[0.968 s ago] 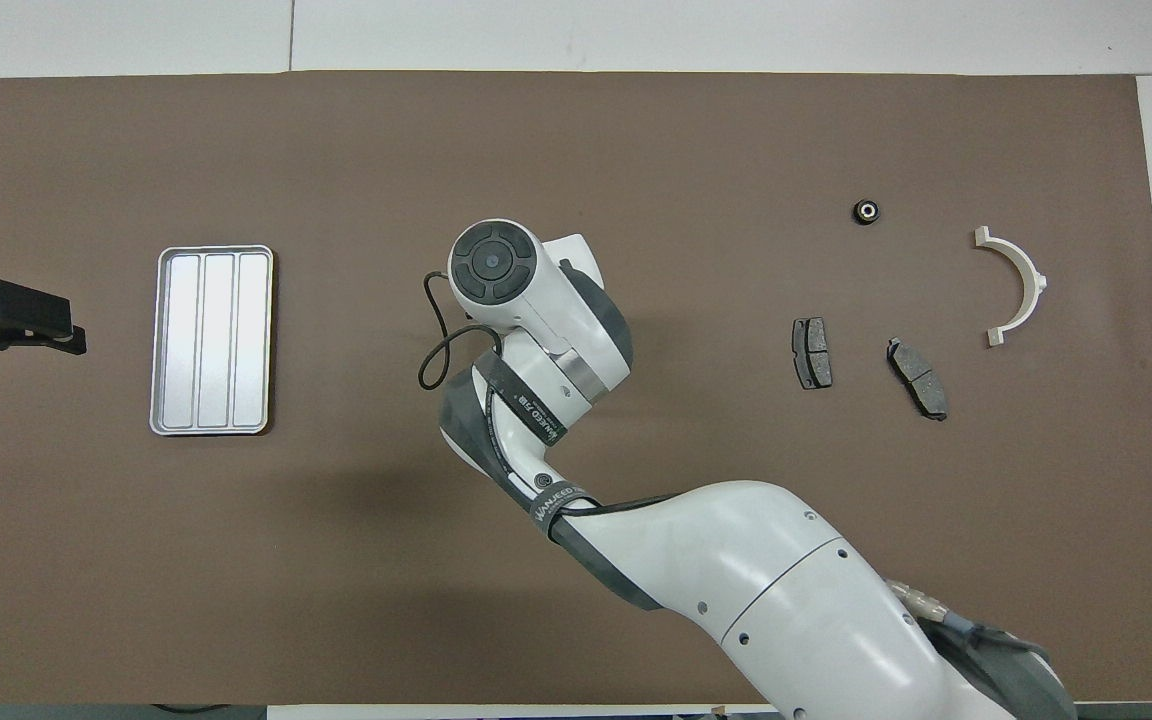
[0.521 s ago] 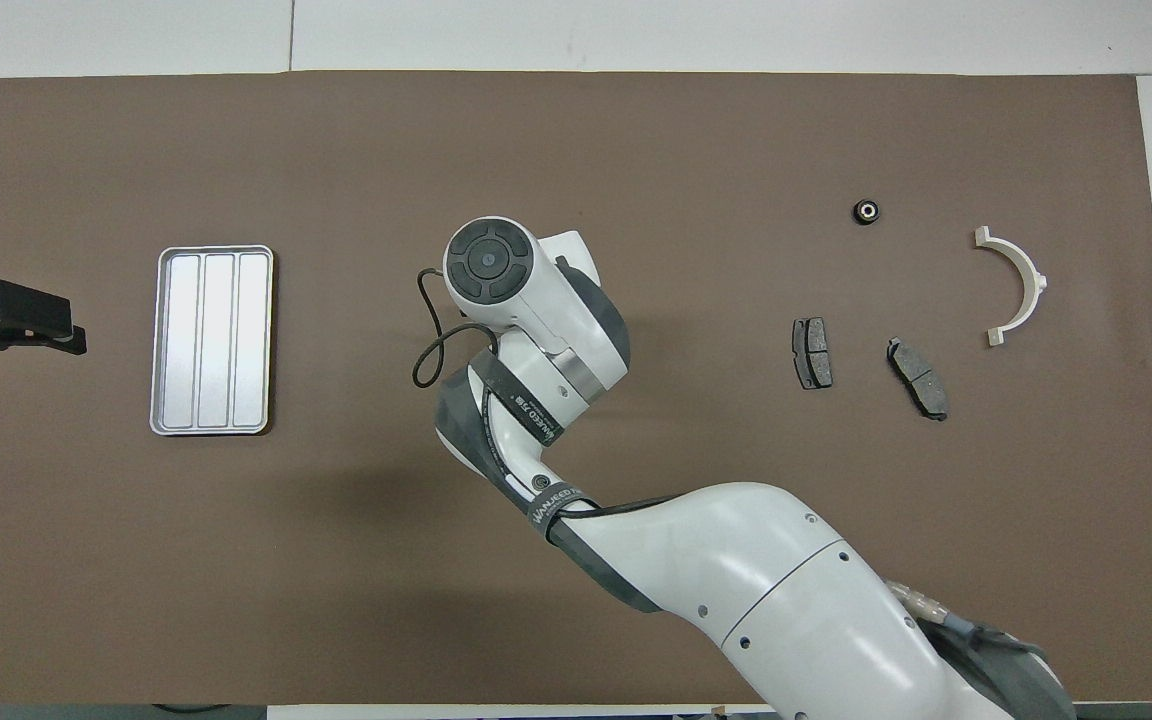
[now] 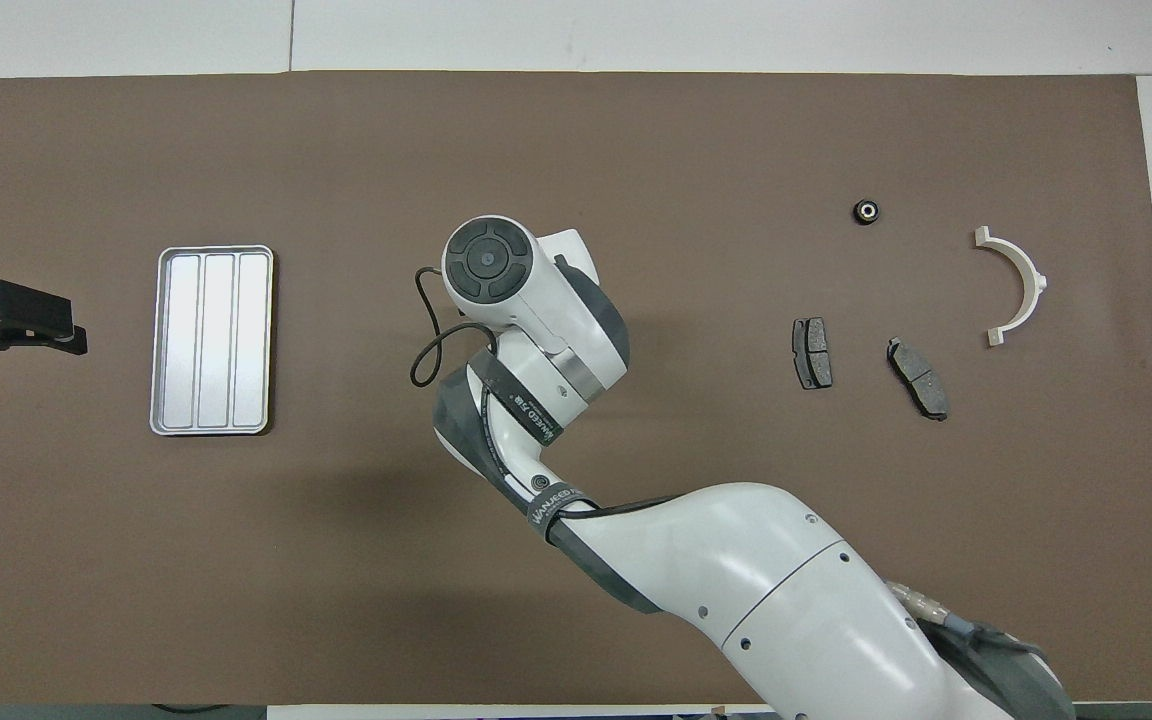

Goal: Place bearing gear from tray to pile

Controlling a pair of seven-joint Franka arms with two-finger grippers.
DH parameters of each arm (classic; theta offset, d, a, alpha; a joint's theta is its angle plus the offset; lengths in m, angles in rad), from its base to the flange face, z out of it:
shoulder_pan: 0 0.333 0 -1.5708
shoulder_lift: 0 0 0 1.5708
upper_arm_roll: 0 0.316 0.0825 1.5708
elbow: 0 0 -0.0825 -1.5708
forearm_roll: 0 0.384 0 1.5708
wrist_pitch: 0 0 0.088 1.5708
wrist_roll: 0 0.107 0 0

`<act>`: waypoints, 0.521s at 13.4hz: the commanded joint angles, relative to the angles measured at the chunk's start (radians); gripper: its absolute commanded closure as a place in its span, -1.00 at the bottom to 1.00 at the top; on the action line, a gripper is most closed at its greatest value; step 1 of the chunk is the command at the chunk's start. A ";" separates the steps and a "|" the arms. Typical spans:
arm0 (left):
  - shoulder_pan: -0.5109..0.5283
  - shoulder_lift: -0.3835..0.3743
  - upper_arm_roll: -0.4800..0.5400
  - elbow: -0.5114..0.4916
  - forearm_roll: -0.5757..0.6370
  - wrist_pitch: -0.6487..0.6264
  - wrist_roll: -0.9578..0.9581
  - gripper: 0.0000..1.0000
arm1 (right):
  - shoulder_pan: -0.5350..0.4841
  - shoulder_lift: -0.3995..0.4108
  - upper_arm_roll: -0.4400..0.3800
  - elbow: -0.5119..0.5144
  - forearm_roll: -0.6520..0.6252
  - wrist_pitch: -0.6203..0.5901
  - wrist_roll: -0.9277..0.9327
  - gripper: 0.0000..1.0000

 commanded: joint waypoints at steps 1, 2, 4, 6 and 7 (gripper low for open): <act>-0.001 -0.025 0.002 -0.021 0.009 0.001 0.012 -1.00 | -0.034 0.020 -0.005 0.020 -0.015 -0.047 -0.077 1.00; -0.001 -0.025 0.002 -0.021 0.009 0.001 0.012 -1.00 | -0.079 0.009 0.004 0.066 -0.013 -0.128 -0.146 1.00; -0.001 -0.025 0.002 -0.021 0.009 0.001 0.012 -1.00 | -0.153 -0.028 0.010 0.140 -0.002 -0.234 -0.333 1.00; -0.001 -0.025 0.002 -0.021 0.009 0.001 0.012 -1.00 | -0.238 -0.060 0.007 0.137 0.002 -0.242 -0.519 1.00; -0.001 -0.025 0.002 -0.021 0.009 0.001 0.012 -1.00 | -0.279 -0.058 0.007 0.132 0.002 -0.227 -0.603 1.00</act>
